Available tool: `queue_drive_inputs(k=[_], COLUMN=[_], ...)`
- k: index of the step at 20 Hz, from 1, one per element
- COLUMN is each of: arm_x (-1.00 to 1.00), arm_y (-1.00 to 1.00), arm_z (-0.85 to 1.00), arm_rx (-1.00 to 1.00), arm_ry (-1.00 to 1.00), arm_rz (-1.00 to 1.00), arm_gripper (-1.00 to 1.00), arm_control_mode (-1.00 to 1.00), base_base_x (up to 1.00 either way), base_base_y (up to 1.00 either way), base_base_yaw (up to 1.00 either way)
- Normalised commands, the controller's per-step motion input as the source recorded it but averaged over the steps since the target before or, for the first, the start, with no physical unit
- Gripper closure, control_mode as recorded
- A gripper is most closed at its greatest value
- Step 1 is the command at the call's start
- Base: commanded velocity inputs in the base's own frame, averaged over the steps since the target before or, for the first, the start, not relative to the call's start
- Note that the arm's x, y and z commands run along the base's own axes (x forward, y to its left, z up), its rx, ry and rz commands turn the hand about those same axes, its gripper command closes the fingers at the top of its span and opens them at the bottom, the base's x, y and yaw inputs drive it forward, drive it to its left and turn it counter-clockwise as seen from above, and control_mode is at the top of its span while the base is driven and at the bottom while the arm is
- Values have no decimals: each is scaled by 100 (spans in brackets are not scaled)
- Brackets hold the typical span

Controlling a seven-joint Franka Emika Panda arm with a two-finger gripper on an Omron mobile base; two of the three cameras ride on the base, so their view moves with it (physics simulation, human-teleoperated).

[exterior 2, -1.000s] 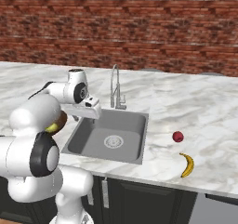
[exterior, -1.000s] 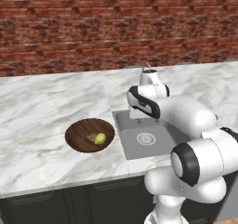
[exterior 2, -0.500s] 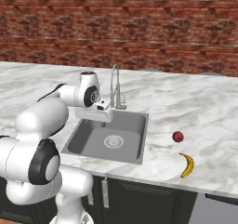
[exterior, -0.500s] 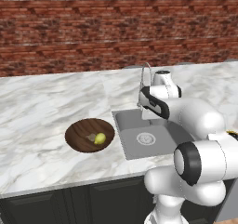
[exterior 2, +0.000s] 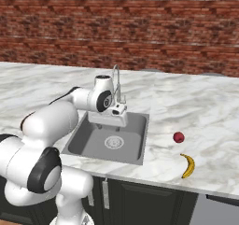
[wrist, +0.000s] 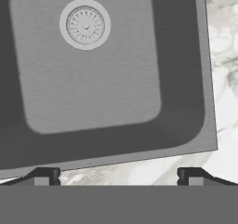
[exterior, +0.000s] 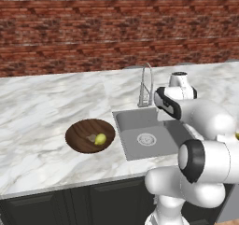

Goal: There is a mixed pile of frozen fruits and vegetables on the counter. Locate all the frozen vegetables and place the items in a bowl on the counter. Take all the frozen fruits and defrost them in a running sink.

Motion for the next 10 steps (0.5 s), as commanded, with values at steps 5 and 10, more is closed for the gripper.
queue_drive_inputs(k=[5,10], arm_x=[-5,0], arm_y=[-51,-42], arm_z=[4,9], arm_rx=[0,0], arm_ry=[-1,1], arm_rz=[4,1], arm_gripper=[-100,-100], arm_control_mode=[-100,-100], base_base_x=[0,0], base_base_y=[0,0], base_base_yaw=[0,0])
